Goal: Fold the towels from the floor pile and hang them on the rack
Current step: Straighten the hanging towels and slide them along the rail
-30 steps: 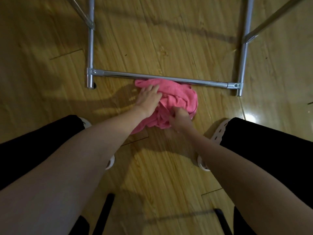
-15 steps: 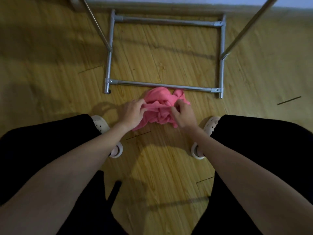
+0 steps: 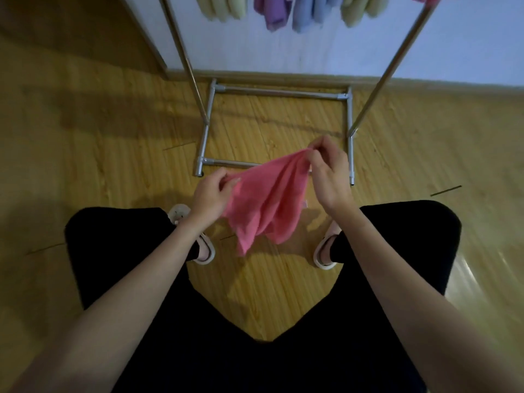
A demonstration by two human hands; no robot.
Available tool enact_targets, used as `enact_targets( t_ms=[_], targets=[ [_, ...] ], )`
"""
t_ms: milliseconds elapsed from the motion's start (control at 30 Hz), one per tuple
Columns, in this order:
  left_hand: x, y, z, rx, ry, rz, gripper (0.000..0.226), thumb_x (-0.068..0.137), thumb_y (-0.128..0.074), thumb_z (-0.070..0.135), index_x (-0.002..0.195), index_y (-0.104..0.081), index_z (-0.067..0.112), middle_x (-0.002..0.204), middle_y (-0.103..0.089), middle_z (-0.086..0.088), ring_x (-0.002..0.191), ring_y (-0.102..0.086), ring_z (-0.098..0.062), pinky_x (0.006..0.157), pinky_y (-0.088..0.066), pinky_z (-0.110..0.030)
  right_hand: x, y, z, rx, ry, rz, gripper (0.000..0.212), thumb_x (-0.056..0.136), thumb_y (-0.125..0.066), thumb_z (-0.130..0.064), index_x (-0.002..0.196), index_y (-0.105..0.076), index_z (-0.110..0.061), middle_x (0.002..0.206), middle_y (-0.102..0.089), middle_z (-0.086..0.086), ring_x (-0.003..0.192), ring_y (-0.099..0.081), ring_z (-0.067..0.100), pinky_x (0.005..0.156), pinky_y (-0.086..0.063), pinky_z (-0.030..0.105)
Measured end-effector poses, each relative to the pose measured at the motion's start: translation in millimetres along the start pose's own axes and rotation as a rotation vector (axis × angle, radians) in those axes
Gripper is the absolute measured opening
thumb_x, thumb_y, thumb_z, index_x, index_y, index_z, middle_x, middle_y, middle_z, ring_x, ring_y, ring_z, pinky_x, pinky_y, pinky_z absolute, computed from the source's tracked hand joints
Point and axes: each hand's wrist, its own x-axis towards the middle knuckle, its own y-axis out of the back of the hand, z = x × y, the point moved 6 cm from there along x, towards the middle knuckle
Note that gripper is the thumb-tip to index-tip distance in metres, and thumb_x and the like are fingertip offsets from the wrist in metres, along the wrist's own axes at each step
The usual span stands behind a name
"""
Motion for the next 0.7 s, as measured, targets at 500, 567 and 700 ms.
enact_targets(
  t_ms=[500, 567, 700],
  targets=[
    [-48.2, 112.4, 95.6, -0.523, 0.029, 0.268, 0.006, 0.092, -0.061, 0.023, 0.091, -0.064, 0.029, 0.092, -0.067, 0.012, 0.084, -0.063, 0.005, 0.075, -0.051, -0.015, -62.6, 39.7, -41.9, 0.194, -0.15, 0.169, 0.014, 0.082, -0.049, -0.004, 0.073, -0.056, 0.002, 0.068, -0.054, 0.011, 0.07, -0.052, 0.018, 0.068, -0.045, 0.034],
    [-48.5, 120.3, 130.6, -0.482, -0.061, 0.233, 0.01, 0.092, -0.06, 0.023, 0.089, -0.062, 0.032, 0.089, -0.065, 0.014, 0.079, -0.061, 0.011, 0.073, -0.05, -0.013, -65.8, 39.4, -35.0, 0.146, -0.176, 0.116, 0.015, 0.085, -0.049, -0.001, 0.072, -0.056, 0.004, 0.068, -0.052, 0.008, 0.07, -0.049, 0.018, 0.068, -0.042, 0.034],
    [-48.1, 129.0, 182.4, -0.393, -0.229, 0.149, 0.011, 0.092, -0.06, 0.017, 0.085, -0.066, 0.023, 0.082, -0.064, -0.001, 0.073, -0.056, -0.001, 0.066, -0.042, -0.016, -69.6, 38.2, -26.5, 0.017, -0.188, -0.014, 0.013, 0.083, -0.057, -0.001, 0.071, -0.06, 0.0, 0.064, -0.055, 0.005, 0.065, -0.049, 0.015, 0.062, -0.04, 0.03]
  ],
)
